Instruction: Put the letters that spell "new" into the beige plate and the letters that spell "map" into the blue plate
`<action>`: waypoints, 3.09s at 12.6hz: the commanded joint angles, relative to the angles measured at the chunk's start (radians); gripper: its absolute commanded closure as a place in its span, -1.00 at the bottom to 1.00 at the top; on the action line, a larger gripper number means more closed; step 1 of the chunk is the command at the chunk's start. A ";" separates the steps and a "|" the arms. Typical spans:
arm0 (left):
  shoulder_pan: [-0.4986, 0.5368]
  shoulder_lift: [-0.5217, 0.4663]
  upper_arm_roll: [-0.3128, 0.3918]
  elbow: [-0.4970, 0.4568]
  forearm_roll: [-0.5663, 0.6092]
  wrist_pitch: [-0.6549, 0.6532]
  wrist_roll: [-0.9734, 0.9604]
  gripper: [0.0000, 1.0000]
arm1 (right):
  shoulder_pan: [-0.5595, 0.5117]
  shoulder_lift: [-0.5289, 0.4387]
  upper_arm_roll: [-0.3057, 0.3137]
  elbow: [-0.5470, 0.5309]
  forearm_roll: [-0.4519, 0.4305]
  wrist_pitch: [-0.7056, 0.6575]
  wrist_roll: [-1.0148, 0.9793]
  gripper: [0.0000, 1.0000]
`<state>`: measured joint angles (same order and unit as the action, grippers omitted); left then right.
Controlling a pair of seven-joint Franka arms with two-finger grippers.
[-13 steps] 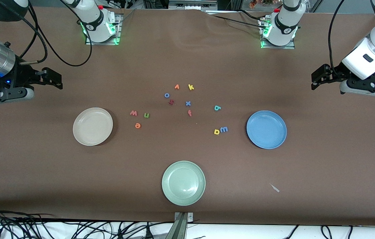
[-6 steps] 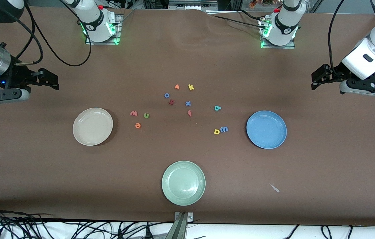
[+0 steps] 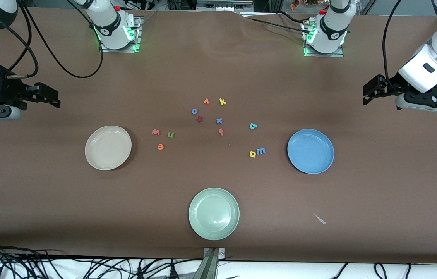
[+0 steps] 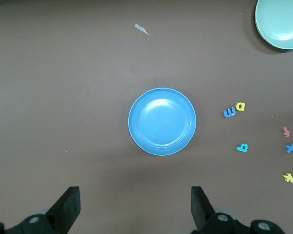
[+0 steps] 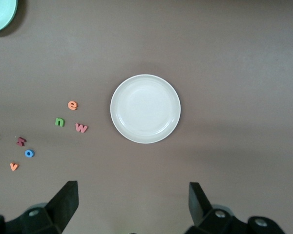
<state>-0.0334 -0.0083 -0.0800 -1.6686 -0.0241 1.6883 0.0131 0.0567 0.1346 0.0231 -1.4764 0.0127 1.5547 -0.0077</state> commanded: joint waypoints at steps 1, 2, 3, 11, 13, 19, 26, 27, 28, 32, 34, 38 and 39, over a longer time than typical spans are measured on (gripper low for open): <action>0.000 -0.004 0.000 0.004 -0.017 -0.012 0.010 -1.00 | -0.001 -0.004 0.001 0.013 -0.005 -0.007 -0.012 -1.00; 0.000 -0.004 0.000 0.004 -0.017 -0.012 0.008 -1.00 | -0.003 -0.004 0.001 0.010 0.001 -0.012 -0.012 -1.00; 0.000 -0.004 0.002 0.004 -0.017 -0.012 0.008 -1.00 | -0.003 -0.006 0.000 0.007 0.001 -0.010 -0.012 -1.00; -0.002 0.023 0.002 0.003 -0.017 -0.053 0.019 -1.00 | -0.003 -0.021 -0.009 -0.036 0.012 -0.010 -0.017 -1.00; -0.020 0.027 -0.018 0.004 -0.022 -0.134 0.013 -1.00 | -0.003 -0.020 -0.009 -0.044 0.012 -0.001 -0.020 -1.00; -0.033 0.236 -0.128 0.027 -0.033 0.008 0.027 -1.00 | 0.006 -0.009 0.000 -0.041 0.012 -0.044 -0.064 -1.00; -0.118 0.520 -0.244 0.041 0.042 0.332 0.153 -1.00 | 0.160 0.077 -0.002 -0.095 0.010 0.081 -0.022 -1.00; -0.135 0.551 -0.244 0.037 0.080 0.355 0.181 -1.00 | 0.164 0.076 0.003 -0.149 0.012 0.152 -0.002 -1.00; -0.155 0.582 -0.244 0.036 0.096 0.393 0.188 -1.00 | 0.164 0.063 0.027 -0.227 0.012 0.225 0.020 -1.00; -0.183 0.683 -0.244 0.023 0.182 0.525 0.328 -1.00 | 0.161 0.002 0.127 -0.531 -0.006 0.512 0.193 -1.00; -0.180 0.715 -0.241 0.021 0.193 0.591 0.390 -0.99 | 0.161 0.003 0.150 -0.617 -0.008 0.615 0.268 -1.00; -0.183 0.746 -0.242 0.021 0.260 0.622 0.427 -0.86 | 0.161 0.017 0.170 -0.798 -0.008 0.850 0.362 -0.99; -0.184 0.746 -0.242 0.021 0.282 0.622 0.427 -0.69 | 0.163 0.034 0.172 -0.827 -0.008 0.905 0.377 -0.99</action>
<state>-0.2171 0.7284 -0.3183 -1.6622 0.2066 2.3050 0.4227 0.2264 0.1861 0.1809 -2.2158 0.0133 2.3618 0.3252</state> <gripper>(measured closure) 0.057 0.000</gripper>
